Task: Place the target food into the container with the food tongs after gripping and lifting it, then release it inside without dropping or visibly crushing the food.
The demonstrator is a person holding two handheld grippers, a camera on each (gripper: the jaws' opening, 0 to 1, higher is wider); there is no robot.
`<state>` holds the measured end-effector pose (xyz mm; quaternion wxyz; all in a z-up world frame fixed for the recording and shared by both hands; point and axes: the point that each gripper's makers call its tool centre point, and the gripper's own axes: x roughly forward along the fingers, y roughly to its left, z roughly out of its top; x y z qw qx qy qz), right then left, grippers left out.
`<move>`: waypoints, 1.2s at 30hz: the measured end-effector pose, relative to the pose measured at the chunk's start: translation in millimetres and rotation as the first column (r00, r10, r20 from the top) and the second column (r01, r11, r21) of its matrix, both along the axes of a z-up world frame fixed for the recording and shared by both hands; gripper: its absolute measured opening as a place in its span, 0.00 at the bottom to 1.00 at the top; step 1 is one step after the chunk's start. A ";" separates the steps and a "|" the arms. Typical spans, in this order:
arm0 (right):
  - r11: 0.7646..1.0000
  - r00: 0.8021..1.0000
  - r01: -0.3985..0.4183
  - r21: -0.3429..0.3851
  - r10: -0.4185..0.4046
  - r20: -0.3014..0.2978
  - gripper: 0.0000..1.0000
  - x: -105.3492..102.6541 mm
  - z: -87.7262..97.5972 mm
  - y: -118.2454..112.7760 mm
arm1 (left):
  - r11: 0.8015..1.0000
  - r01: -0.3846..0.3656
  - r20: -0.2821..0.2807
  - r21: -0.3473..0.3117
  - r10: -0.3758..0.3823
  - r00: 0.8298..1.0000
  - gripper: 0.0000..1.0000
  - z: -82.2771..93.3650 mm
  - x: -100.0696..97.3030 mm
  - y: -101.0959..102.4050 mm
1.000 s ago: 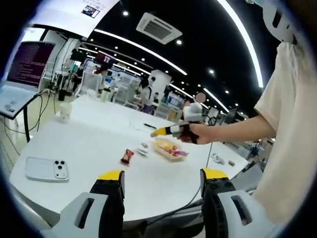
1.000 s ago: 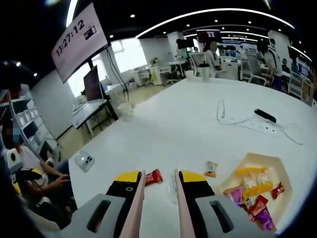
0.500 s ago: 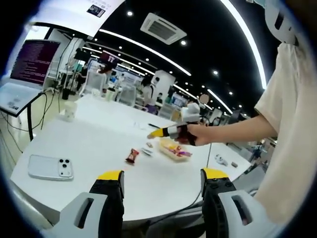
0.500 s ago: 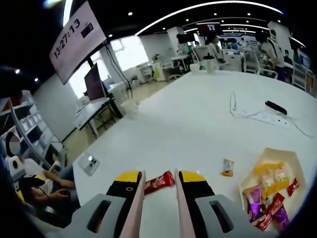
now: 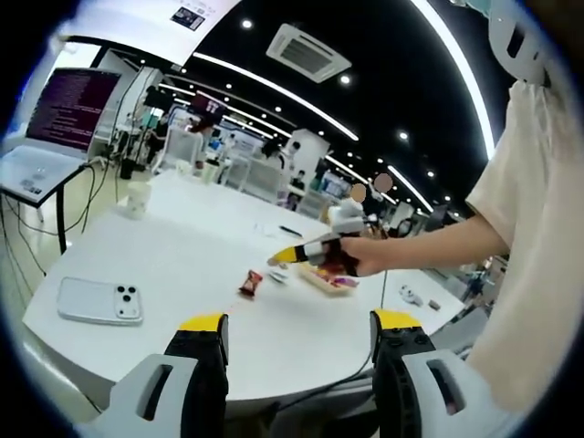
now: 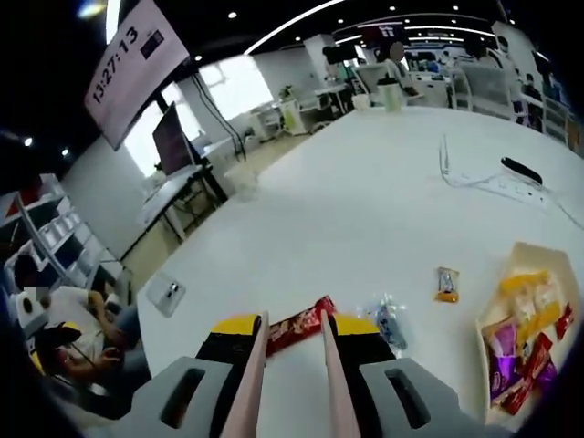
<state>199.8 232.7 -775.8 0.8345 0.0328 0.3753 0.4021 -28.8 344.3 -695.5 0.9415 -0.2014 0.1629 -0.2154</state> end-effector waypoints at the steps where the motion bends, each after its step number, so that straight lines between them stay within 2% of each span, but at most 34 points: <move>1: 1.000 1.000 0.002 -0.001 -0.002 -0.004 0.29 -0.7 -1.2 1.1 | 1.000 0.001 -0.004 -0.001 -0.001 1.000 0.62 -0.9 -0.4 0.3; 12: 1.000 1.000 0.001 -0.012 -0.001 -0.023 0.29 22.1 -24.6 0.9 | 1.000 0.002 -0.014 0.003 -0.002 1.000 0.63 -3.2 1.4 2.9; 26: 0.999 0.999 -0.009 -0.033 0.007 -0.045 0.29 28.2 -49.9 3.4 | 1.000 0.011 -0.023 0.001 -0.011 1.000 0.63 -6.2 0.4 -0.4; 36: 0.998 0.998 -0.045 -0.046 0.043 -0.042 0.29 32.0 -51.4 20.4 | 1.000 0.004 -0.044 -0.007 -0.004 0.999 0.63 -10.7 -4.3 -3.0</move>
